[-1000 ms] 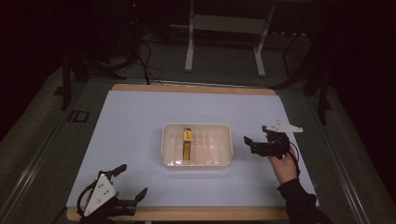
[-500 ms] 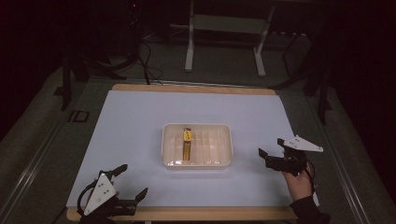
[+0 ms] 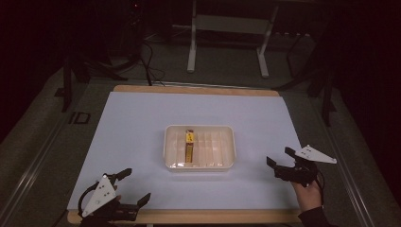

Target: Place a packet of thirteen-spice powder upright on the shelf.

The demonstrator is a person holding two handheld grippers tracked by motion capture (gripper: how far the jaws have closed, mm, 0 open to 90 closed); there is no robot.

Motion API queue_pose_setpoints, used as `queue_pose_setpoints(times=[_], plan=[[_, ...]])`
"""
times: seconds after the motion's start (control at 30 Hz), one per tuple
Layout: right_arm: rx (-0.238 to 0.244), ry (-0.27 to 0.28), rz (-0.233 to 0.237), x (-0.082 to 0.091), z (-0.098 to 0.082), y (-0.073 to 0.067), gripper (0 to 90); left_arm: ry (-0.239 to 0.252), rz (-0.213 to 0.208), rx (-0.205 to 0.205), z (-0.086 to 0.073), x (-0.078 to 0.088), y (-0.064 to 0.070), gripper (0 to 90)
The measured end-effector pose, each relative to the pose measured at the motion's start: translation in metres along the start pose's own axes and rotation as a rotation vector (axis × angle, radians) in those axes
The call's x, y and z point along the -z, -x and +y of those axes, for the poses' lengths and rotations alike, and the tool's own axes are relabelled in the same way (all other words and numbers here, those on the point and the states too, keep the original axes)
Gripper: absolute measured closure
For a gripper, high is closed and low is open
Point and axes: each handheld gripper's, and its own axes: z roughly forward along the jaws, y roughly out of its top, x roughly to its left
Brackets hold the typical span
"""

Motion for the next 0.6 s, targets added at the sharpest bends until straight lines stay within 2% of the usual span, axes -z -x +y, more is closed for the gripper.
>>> queue_pose_setpoints(times=[0.07, 0.1, 0.13, 0.17, 0.2, 0.23, 0.27, 0.3, 0.37, 0.4, 0.43, 0.47, 0.5, 0.53, 0.57, 0.6], plan=[[0.001, 0.023, -0.013, 0.0018, 0.0004, -0.0012, 13.6, -0.008, 0.003, -0.007, 0.0007, 0.0, -0.0001, 3.9], [0.001, 0.016, 0.006, 0.0019, 0.0011, -0.0009, 13.6, -0.003, 0.003, -0.004, 0.001, 0.0006, 0.0, 3.9], [-0.013, 0.028, 0.0, 0.0029, 0.0005, -0.0016, 13.7, -0.002, 0.005, -0.002, 0.0017, 0.0012, -0.0003, 3.9], [-0.006, 0.031, -0.012, 0.0036, 0.0008, -0.0019, 13.6, 0.005, 0.006, 0.002, 0.002, 0.0012, -0.0005, 3.9], [0.004, 0.026, 0.0, 0.0033, 0.0014, -0.002, 13.6, 0.006, 0.003, 0.007, 0.0023, 0.0017, -0.0008, 3.9], [0.008, 0.028, -0.01, 0.0032, 0.0007, -0.0025, 13.7, 0.006, 0.018, -0.005, 0.0026, 0.0021, -0.0001, 3.9], [0.002, 0.022, -0.006, 0.0026, 0.0003, -0.0019, 13.7, -0.006, 0.03, -0.037, 0.0028, 0.0019, 0.0013, 3.9], [-0.018, 0.01, 0.03, 0.0013, -0.0001, -0.0007, 13.7, -0.018, 0.017, -0.052, 0.0027, 0.0015, 0.0024, 3.9], [-0.006, 0.004, 0.007, -0.0006, -0.0019, -0.0009, 13.7, -0.028, 0.016, -0.058, 0.0023, 0.0008, 0.0046, 3.8], [0.006, -0.003, 0.013, -0.0014, -0.002, -0.0006, 13.6, -0.029, 0.003, -0.069, 0.0022, 0.0003, 0.0059, 3.9], [0.003, 0.003, 0.005, -0.0017, -0.0027, -0.0004, 13.7, -0.029, -0.013, -0.064, 0.0021, 0.0002, 0.0059, 3.8], [0.005, 0.004, 0.01, -0.0019, -0.0026, 0.0, 13.7, -0.029, -0.006, -0.059, 0.0022, -0.0003, 0.0063, 3.9], [0.004, -0.001, 0.023, -0.0024, -0.0028, 0.0001, 13.7, -0.031, -0.01, -0.074, 0.0023, -0.0004, 0.0068, 3.9], [0.006, 0.005, 0.008, -0.0026, -0.0036, 0.0003, 13.8, -0.029, -0.023, -0.07, 0.002, -0.0005, 0.0064, 3.8], [0.003, 0.008, 0.027, -0.0027, -0.0036, 0.0011, 13.8, -0.03, -0.025, -0.038, 0.0022, -0.0011, 0.0059, 3.9], [0.001, 0.006, 0.037, -0.0032, -0.0039, 0.0015, 13.8, -0.034, -0.018, -0.054, 0.002, -0.0012, 0.0064, 3.9]])
